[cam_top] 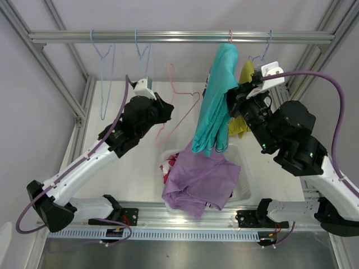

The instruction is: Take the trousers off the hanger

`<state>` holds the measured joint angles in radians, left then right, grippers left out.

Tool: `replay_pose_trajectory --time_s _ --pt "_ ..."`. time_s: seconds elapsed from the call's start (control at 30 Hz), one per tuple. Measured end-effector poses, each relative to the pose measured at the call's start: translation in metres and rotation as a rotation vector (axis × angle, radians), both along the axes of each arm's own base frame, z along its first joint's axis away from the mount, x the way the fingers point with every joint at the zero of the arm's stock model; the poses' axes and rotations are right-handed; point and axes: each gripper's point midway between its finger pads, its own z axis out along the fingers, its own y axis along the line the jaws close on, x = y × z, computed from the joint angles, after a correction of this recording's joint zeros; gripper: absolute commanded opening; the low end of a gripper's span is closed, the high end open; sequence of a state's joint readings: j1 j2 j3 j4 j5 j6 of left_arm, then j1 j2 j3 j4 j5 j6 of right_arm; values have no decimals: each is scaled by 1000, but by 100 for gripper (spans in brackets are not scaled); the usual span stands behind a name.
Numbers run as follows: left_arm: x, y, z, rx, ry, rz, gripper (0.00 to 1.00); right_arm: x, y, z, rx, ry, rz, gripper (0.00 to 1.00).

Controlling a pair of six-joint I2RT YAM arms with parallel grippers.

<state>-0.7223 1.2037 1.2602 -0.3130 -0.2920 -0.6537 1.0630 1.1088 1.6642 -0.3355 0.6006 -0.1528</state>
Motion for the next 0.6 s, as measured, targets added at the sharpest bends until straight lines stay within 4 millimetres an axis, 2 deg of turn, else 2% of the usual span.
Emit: replay_pose_trajectory --time_s 0.13,0.27,0.33,0.43,0.53,0.6 --pt "-1 -1 -15 36 4 5 1 -3 -7 1 1 2 -5 0" --pt "0 3 -20 67 -1 20 1 -7 -12 -10 -15 24 2 0" --pt "0 6 -18 80 -12 27 0 -13 -17 -23 -24 35 17 0" --pt "-2 13 -11 99 -41 33 1 -25 -33 -59 -46 61 39 0" --pt "-7 22 2 108 -81 43 0 -39 -52 -95 -74 102 49 0" --pt "-10 28 13 107 -109 48 0 -46 -64 -107 -73 117 48 0"
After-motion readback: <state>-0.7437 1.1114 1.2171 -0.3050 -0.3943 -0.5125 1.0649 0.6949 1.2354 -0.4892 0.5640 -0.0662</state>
